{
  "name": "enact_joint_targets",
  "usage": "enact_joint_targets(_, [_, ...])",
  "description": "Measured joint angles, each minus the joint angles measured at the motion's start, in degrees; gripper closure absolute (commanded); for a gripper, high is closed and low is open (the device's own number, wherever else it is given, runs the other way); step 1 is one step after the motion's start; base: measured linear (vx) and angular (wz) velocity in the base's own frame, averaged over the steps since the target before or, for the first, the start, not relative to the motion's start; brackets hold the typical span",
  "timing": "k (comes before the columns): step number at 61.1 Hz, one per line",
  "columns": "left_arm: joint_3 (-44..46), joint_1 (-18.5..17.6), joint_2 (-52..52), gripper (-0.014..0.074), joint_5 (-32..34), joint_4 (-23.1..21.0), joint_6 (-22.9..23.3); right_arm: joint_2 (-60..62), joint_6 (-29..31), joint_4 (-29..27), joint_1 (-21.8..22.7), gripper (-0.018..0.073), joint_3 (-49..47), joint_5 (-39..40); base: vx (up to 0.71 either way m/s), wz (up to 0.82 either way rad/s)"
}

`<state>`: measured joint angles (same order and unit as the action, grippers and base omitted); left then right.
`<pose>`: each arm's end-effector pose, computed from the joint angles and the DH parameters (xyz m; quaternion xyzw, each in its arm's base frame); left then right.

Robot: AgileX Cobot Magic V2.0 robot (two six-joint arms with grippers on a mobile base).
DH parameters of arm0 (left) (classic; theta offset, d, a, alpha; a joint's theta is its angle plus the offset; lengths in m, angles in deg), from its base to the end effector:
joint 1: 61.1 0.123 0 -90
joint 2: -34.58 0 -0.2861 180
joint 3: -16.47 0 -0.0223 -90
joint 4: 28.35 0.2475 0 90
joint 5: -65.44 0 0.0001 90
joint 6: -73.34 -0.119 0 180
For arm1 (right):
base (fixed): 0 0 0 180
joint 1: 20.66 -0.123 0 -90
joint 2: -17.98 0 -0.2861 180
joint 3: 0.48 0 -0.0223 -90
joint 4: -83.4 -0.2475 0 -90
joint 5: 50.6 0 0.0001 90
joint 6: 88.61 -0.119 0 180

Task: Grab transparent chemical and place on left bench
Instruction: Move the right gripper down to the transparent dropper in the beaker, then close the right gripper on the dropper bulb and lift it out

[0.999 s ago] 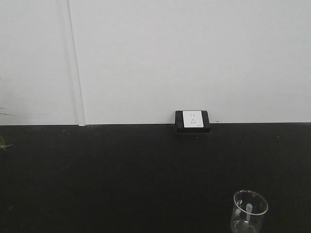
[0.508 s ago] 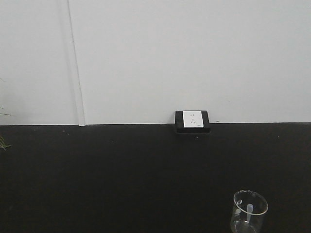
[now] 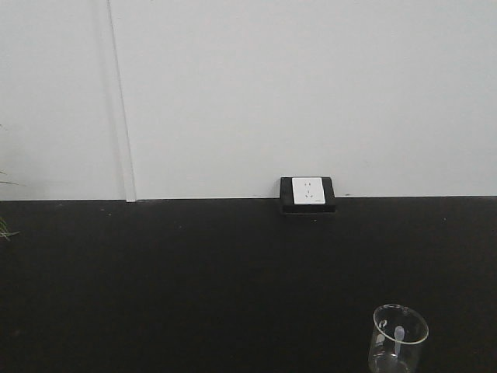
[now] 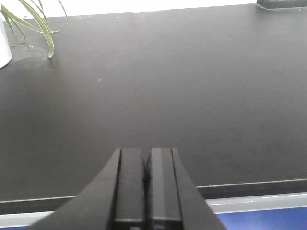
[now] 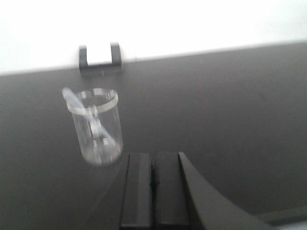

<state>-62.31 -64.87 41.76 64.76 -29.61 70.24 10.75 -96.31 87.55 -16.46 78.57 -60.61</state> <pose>0.0801 -0.0053 0.2053 0.0337 0.6852 -0.0123 0.7274 0.0797 -0.0074 0.1842 0.0549 0.7427 -0.0081 0.6674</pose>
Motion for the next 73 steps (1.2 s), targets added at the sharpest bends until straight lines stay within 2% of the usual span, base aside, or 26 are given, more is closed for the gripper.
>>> enact_joint_targets(15, [0.00, 0.00, 0.00, 0.0600, 0.00, 0.00, 0.00, 0.00, 0.01, 0.23, 0.00, 0.0564, 0.00, 13.75, 0.00, 0.00])
enact_joint_targets(19, [0.00, 0.00, 0.00, 0.0600, 0.00, 0.00, 0.00, 0.00, 0.01, 0.79, 0.00, 0.0564, -0.18, 14.09, 0.00, 0.00])
enact_joint_targets(27, [0.00, 0.00, 0.00, 0.0600, 0.00, 0.00, 0.00, -1.41, 0.01, 3.40, 0.00, 0.0562, -3.69, 10.01, 0.00, 0.00])
enact_joint_targets(33, [0.00, 0.00, 0.00, 0.0600, 0.00, 0.00, 0.00, -6.73, 0.01, 4.45, 0.00, 0.0562, -7.68, 10.01, 0.00, 0.00])
enact_joint_targets(37, [0.00, 0.00, 0.00, 0.0600, 0.00, 0.00, 0.00, -11.38, 0.01, 4.73, 0.00, 0.0560, -9.44, 12.67, 0.00, 0.00])
enact_joint_targets(48, [0.00, 0.00, 0.00, 0.0600, 0.00, 0.00, 0.00, -25.60, 0.01, 6.08, 0.00, 0.0538, -10.59, 25.60, 0.00, 0.00])
enact_joint_targets(56, [0.00, 0.00, 0.00, 0.0600, 0.00, 0.00, 0.00, -37.57, 0.01, 9.39, 0.00, 0.0470, -10.65, 33.80, 0.00, 0.00])
enact_joint_targets(60, [0.00, 0.00, 0.00, 0.0600, 0.00, 0.00, 0.00, -43.91, 0.01, 12.85, 0.00, 0.0426, -11.09, 37.99, 0.00, 0.00])
enact_joint_targets(73, [0.00, 0.00, 0.00, 0.0600, 0.00, 0.00, 0.00, -60.17, -0.05, 23.35, 0.00, 0.0214, -15.13, 46.52, 0.00, 0.00])
